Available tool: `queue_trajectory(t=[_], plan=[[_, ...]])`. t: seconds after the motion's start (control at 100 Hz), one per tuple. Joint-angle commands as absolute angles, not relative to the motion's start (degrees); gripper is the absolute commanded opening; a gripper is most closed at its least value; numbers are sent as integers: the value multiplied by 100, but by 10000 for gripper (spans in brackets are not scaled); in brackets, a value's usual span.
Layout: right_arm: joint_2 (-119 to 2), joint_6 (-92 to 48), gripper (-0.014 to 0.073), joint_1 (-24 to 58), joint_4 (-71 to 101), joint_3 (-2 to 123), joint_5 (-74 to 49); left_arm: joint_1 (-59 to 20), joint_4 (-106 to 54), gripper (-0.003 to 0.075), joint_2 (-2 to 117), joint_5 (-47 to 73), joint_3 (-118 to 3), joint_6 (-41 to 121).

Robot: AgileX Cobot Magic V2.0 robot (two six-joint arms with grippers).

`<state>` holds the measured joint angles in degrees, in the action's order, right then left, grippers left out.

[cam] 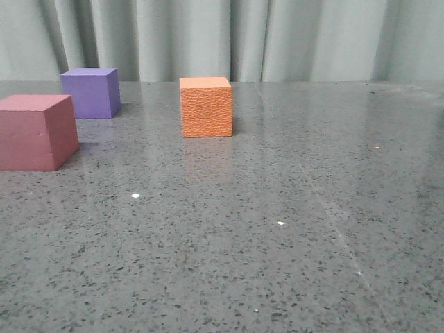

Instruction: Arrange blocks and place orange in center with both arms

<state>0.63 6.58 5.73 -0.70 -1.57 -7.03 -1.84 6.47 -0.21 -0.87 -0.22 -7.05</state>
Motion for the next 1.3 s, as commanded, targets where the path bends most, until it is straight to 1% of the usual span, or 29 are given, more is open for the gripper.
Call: queue_trajectory(t=[0.0,0.16,0.27,0.41,0.49,0.63,0.89,0.99,1.12,1.29], plan=[[200,620,-68,549,-50,-79,-202,-169,593,-19,-211,-530,284,-699],[200,620,-68,549,-50,-79,-202,-169,560,-19,-211,-544,284,-699],[200,620,-68,549,-50,-79,-202,-169,394,-19,-211,-843,272,-722],[200,620,-68,549,-50,-79,-202,-169,60,-19,-211,-736,-48,-909],[200,620,-68,549,-50,-79,-202,-169,-120,-19,-140,-341,-440,-909],[200,620,-68,549,-50,-79,-202,-169,-120,-19,299,731,-1356,-909],[200,620,-68,549,-50,-79,-202,-169,-97,-19,1933,2607,-3292,-812],[200,620,-68,549,-50,-79,-202,-169,-97,-19,2546,3242,-3867,-654],[200,620,-68,549,-50,-79,-202,-169,-108,-19,3054,3373,-4260,-654],[200,620,-68,549,-50,-79,-202,-169,-108,-19,3343,3373,-4291,-654]])
